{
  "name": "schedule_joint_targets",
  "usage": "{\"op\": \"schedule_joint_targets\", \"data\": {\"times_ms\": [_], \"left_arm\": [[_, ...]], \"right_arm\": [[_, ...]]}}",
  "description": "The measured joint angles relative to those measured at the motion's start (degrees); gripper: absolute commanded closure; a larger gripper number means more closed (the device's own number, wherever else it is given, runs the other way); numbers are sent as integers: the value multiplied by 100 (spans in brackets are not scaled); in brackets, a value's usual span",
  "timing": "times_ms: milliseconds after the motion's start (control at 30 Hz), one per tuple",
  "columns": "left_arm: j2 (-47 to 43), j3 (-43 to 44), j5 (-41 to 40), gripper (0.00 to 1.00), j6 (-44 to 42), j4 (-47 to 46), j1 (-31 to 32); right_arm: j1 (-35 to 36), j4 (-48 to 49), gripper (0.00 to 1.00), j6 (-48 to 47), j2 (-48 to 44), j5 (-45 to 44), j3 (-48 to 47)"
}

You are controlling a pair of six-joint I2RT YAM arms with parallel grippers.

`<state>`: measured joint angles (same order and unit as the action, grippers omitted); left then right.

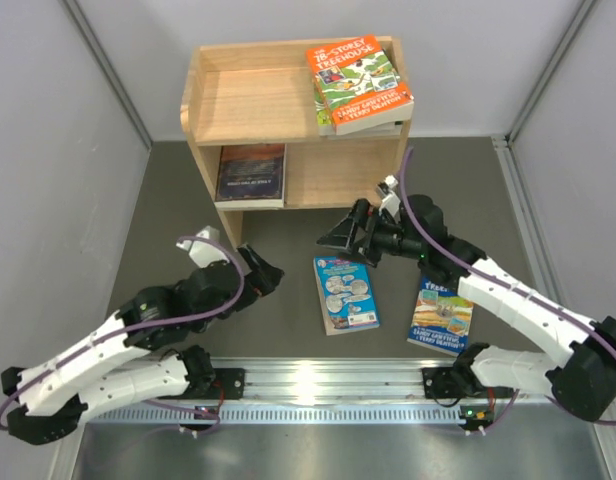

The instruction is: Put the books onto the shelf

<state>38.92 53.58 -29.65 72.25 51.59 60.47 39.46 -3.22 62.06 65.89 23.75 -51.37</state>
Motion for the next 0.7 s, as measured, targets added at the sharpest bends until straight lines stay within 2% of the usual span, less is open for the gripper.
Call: {"op": "schedule_joint_targets", "data": {"times_ms": [133,267,400,533,700], "left_arm": [[763,-120,297,1,-24,-249,0],[1488,-839,826,1,24,-1158,0],[2004,-1668,1342,1,173,-2184,-66],[2546,-2013,1685,1,264,-3097,-149],[3187,-2046,1963,1,306,-4203,-208]], "right_arm": [[-13,-1215,0,-542,-398,-566,129],[-37,-2105,0,-817,-667,-984,662],[-39,-2778,0,-920,-437,-1364,1209],[-61,-3097,0,-1003,-81,-1626,1327],[-70,-2868,0,-1047,267,-1676,1467]]}}
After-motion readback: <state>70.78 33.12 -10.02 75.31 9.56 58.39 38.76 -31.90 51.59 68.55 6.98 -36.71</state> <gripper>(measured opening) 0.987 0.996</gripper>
